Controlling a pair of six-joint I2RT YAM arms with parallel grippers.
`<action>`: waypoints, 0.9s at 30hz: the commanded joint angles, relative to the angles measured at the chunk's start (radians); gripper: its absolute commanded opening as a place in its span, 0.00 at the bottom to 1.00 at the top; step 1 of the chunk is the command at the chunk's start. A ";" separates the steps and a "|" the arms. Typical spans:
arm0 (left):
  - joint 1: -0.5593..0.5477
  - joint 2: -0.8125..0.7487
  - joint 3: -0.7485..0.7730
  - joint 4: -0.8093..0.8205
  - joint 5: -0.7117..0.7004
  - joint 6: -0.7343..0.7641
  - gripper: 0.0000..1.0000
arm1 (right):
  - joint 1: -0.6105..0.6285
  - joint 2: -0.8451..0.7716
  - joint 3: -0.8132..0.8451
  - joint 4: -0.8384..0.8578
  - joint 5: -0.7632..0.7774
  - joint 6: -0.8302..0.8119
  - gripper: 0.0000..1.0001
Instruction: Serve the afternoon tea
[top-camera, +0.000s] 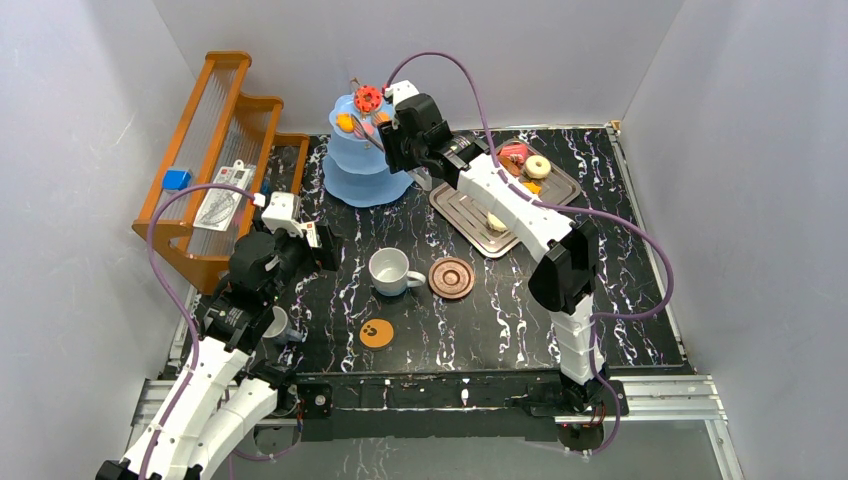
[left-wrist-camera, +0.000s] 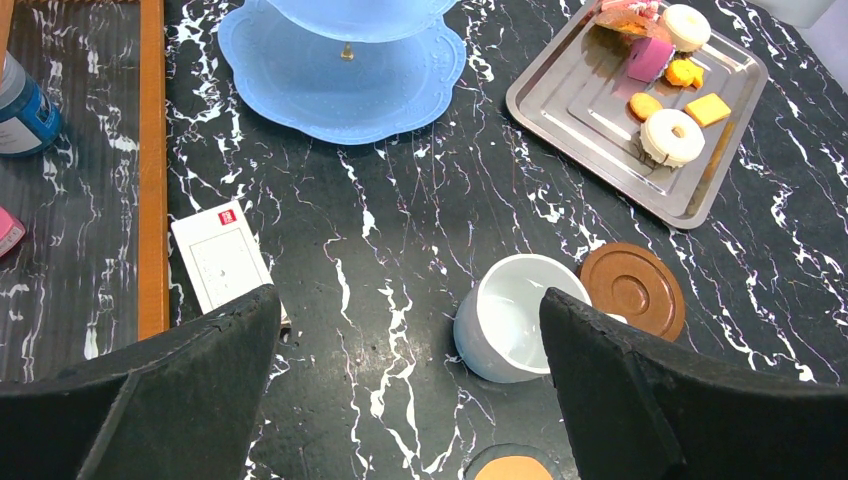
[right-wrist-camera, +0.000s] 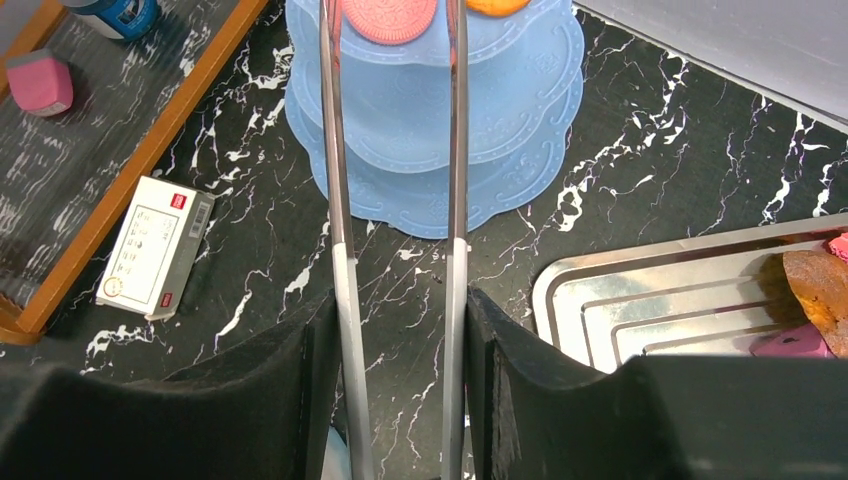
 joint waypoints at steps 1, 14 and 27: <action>-0.005 -0.004 -0.003 0.026 -0.013 0.008 0.98 | 0.002 -0.056 0.061 0.071 0.000 -0.015 0.51; -0.005 0.022 -0.003 0.027 -0.014 0.010 0.98 | 0.002 -0.229 -0.160 0.103 0.028 -0.016 0.50; -0.005 0.049 0.003 0.040 0.006 -0.030 0.98 | 0.001 -0.489 -0.438 -0.018 0.153 0.025 0.51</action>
